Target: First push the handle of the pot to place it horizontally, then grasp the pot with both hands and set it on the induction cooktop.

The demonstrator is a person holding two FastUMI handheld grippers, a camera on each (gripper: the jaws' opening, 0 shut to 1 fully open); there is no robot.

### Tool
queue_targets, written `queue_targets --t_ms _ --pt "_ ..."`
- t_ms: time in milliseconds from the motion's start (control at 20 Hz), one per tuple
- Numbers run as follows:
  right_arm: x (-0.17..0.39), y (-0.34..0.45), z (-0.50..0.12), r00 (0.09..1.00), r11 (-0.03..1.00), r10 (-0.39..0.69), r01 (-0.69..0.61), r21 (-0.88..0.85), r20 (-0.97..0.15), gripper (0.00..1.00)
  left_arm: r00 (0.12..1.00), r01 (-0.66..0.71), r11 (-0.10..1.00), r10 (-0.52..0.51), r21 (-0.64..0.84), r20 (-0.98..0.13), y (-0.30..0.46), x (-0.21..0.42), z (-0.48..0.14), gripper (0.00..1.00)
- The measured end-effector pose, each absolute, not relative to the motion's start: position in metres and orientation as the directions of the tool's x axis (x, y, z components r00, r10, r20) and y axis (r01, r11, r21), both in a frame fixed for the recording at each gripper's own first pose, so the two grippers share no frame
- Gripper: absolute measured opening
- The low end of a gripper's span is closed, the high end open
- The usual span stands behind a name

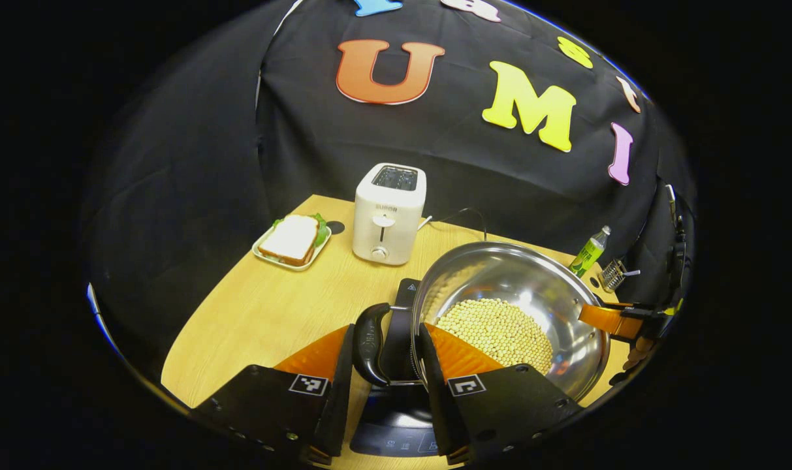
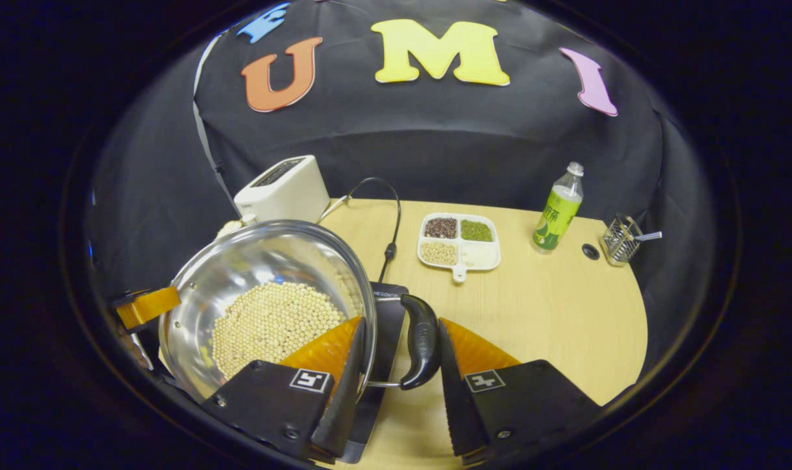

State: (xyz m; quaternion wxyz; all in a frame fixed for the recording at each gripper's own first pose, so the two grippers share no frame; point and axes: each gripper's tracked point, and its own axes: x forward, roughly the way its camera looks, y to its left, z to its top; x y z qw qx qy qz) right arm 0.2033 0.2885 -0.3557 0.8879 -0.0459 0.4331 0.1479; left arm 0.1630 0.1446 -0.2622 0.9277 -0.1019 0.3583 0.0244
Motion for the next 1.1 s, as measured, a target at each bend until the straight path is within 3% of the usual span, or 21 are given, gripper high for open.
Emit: queue_targets --t_ms 400,1100 --pt "0.206 0.288 -0.388 0.598 0.959 0.193 -0.282 0.021 -0.778 0.6 0.728 -0.122 0.974 -0.044 -0.191 -0.685 0.143 0.166 -0.297 0.52" --pt "0.204 0.284 -0.384 0.689 0.963 0.26 -0.232 0.134 -0.677 0.65 0.823 -0.119 0.963 -0.039 -0.241 -0.567 0.144 0.182 -0.297 0.53"
